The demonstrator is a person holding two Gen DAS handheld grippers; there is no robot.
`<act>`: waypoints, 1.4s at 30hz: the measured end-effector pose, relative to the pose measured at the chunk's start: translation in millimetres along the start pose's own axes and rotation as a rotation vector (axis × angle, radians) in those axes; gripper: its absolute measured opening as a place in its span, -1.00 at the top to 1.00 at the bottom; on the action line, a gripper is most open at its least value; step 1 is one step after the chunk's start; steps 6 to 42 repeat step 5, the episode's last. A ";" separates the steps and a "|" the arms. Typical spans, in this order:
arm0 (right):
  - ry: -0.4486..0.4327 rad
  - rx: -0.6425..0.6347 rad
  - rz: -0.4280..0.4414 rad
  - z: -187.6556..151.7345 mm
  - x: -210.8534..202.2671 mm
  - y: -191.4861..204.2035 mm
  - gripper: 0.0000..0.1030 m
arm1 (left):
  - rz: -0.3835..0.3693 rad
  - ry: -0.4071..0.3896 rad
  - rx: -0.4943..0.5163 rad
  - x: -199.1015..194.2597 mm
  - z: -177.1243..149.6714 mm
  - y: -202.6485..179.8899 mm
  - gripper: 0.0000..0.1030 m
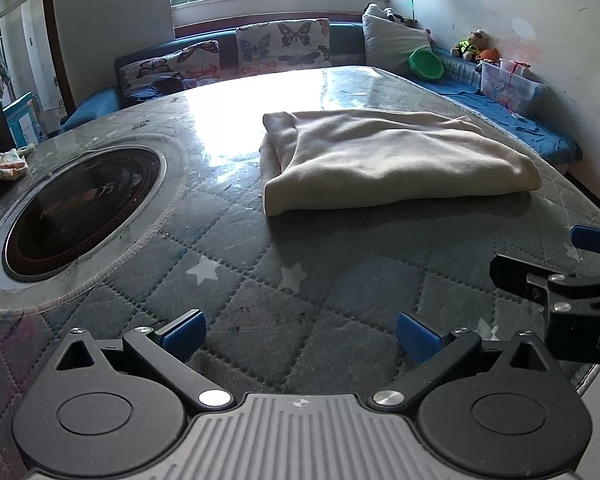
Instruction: Fold clothes
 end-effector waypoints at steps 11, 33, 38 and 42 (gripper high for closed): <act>-0.007 0.001 0.008 1.8 -0.6 0.1 -1.00 | 0.012 -0.020 -0.001 -1.1 1.2 -0.6 -1.00; -0.007 0.001 0.008 1.8 -0.6 0.1 -1.00 | 0.012 -0.020 -0.001 -1.1 1.2 -0.6 -1.00; -0.007 0.001 0.008 1.8 -0.6 0.1 -1.00 | 0.012 -0.020 -0.001 -1.1 1.2 -0.6 -1.00; -0.007 0.001 0.008 1.8 -0.6 0.1 -1.00 | 0.012 -0.020 -0.001 -1.1 1.2 -0.6 -1.00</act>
Point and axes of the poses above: each gripper's, at about its wrist camera, not at the fingertips, and x roughly the way its jaws point, y to its left, z to its top, the point moved 3 cm from there along x, roughly the way its jaws point, and after that the axes turned 5 degrees about -x, right-handed, at the moved point
